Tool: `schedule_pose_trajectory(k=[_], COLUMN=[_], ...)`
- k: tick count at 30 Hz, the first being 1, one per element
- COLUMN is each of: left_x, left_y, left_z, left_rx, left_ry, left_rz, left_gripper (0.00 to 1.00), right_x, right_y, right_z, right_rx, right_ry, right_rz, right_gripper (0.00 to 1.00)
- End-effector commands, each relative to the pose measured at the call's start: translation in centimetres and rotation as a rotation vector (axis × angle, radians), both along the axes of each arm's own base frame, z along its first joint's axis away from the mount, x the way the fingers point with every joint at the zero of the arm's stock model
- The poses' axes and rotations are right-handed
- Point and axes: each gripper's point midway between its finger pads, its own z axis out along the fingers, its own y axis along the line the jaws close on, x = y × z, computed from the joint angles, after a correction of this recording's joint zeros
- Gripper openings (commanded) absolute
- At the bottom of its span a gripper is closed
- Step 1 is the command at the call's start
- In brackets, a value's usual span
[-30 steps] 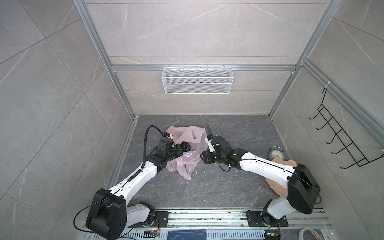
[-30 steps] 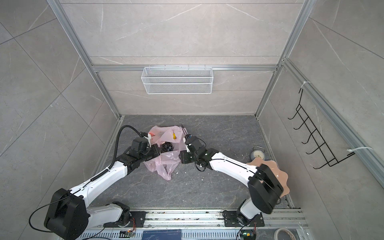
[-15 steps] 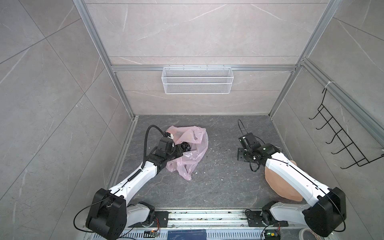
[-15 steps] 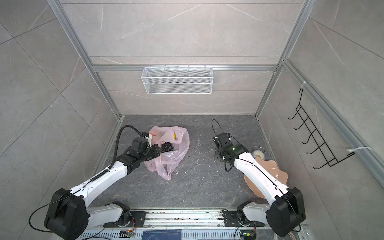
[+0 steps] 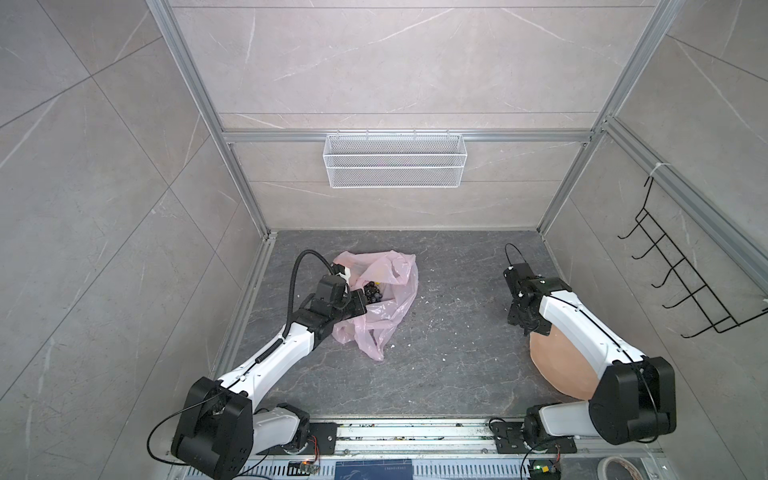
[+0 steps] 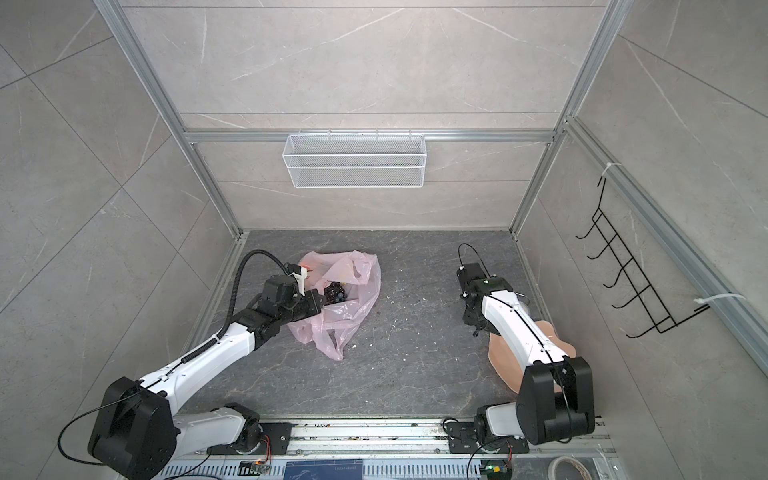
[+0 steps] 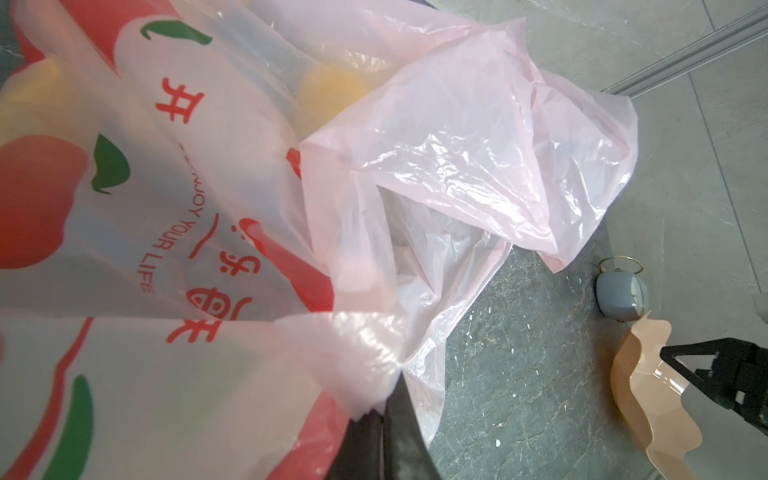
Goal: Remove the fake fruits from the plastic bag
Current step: 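Grasp the rim of the pink scalloped bowl with the right gripper, then drag the pink bowl toward the bag with the right gripper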
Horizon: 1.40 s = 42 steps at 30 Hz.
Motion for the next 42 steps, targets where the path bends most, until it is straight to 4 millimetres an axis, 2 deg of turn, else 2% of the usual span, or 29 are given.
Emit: schedule_pose_trajectory(k=[1, 9, 19, 28, 32, 37, 42], left_x=[0.0, -0.2, -0.1, -0.3, 0.0, 0.2, 0.4], left_y=[-0.8, -1.1, -1.1, -0.9, -1.0, -0.8, 0.3], left_z=[1.5, 1.5, 1.3, 0.9, 0.8, 0.7, 0.5], left_rx=[-0.027, -0.043, -0.050, -0.045, -0.041, -0.034, -0.011], left_ry=[-0.072, -0.074, -0.066, -0.059, -0.054, -0.051, -0.052], left_rz=[-0.053, -0.064, -0.061, -0.050, -0.049, -0.037, 0.021], left_gripper=[0.00, 0.00, 0.00, 0.00, 0.00, 0.00, 0.00], right_x=[-0.8, -0.5, -0.4, -0.5, -0.6, -0.7, -0.6], right_y=[-1.6, -2.2, -2.1, -1.4, -0.8, 1.2, 6.0], right_z=[-1.4, -4.3, -6.1, -6.4, -6.0, -5.0, -3.9], right_rx=[-0.075, -0.026, -0.009, 0.030, 0.044, 0.031, 0.024], right_ry=[0.074, 0.117, 0.155, 0.166, 0.156, 0.149, 0.132], right_rz=[-0.024, -0.051, -0.036, -0.013, 0.004, 0.074, 0.197], right_gripper=[0.62, 0.51, 0.36, 0.16, 0.11, 0.08, 0.08])
